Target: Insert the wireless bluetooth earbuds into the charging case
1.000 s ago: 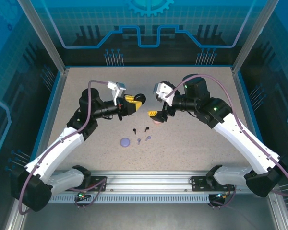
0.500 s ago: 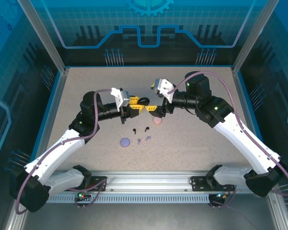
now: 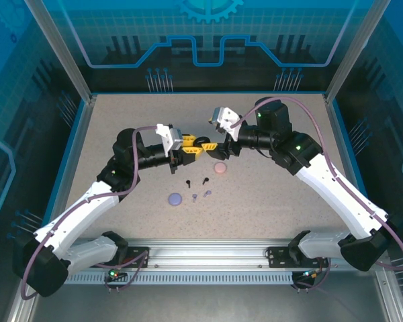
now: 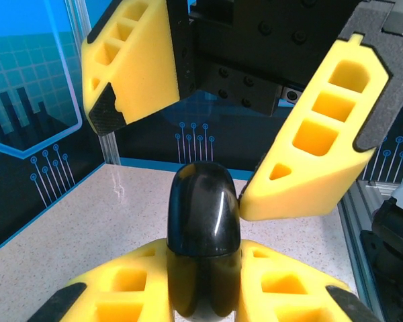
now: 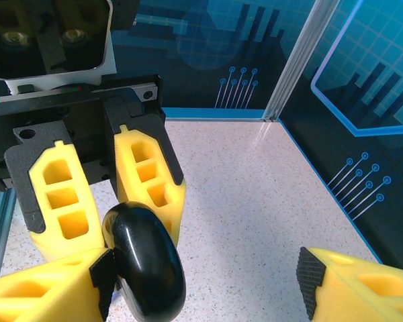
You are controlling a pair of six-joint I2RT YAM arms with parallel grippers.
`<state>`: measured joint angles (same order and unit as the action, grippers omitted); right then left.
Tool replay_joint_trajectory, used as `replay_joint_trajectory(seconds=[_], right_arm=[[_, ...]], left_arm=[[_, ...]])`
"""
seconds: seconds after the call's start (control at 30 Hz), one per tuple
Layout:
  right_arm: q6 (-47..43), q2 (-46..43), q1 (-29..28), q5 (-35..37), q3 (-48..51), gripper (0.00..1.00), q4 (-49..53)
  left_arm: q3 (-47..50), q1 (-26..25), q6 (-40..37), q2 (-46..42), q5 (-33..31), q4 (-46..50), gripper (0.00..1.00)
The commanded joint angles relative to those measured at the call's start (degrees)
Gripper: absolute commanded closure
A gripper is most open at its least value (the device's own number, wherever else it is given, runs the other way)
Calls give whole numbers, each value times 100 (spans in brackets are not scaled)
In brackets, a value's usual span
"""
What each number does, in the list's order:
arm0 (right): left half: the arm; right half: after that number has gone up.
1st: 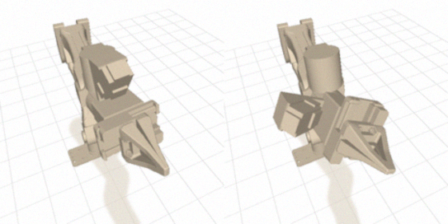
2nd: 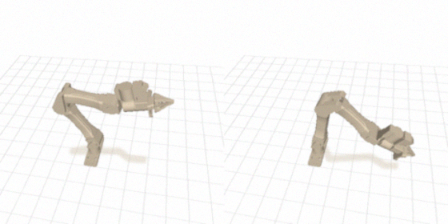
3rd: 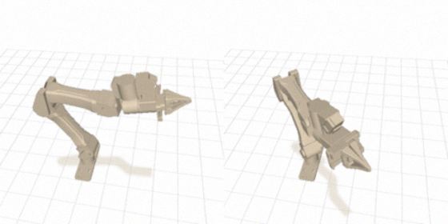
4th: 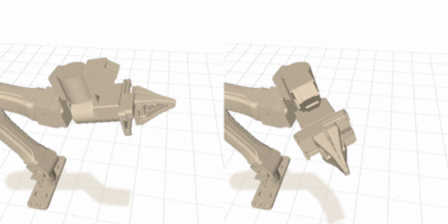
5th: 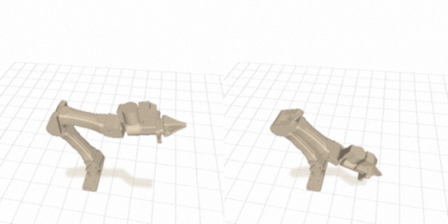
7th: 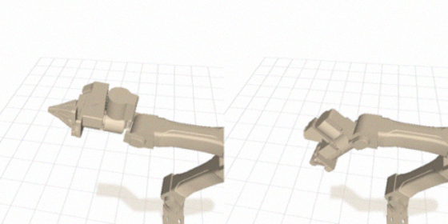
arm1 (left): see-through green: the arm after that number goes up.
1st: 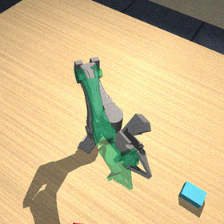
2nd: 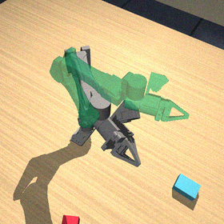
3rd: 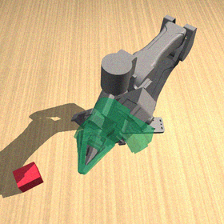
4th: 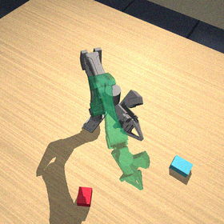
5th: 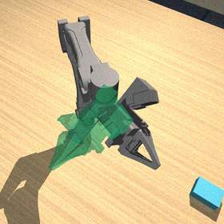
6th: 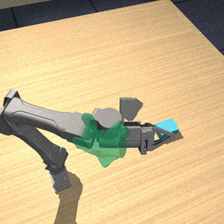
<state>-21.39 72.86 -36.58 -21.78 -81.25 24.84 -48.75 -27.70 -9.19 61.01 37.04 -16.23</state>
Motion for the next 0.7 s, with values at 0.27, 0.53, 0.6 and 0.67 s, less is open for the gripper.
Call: replay_joint_trajectory(seconds=[0.27, 0.53, 0.6, 0.67], right_arm=[[107, 60, 190, 209, -379, 28, 47], [152, 214, 221, 127, -518, 28, 115], [169, 263, 221, 112, -545, 28, 126], [184, 311, 222, 85, -574, 28, 120]], left_arm=[[23, -77, -165, -81, -34, -122, 100], [24, -95, -179, -105, -38, -83, 100], [24, -100, -188, -115, -48, -68, 100], [26, -98, -195, -134, -61, -64, 100]])
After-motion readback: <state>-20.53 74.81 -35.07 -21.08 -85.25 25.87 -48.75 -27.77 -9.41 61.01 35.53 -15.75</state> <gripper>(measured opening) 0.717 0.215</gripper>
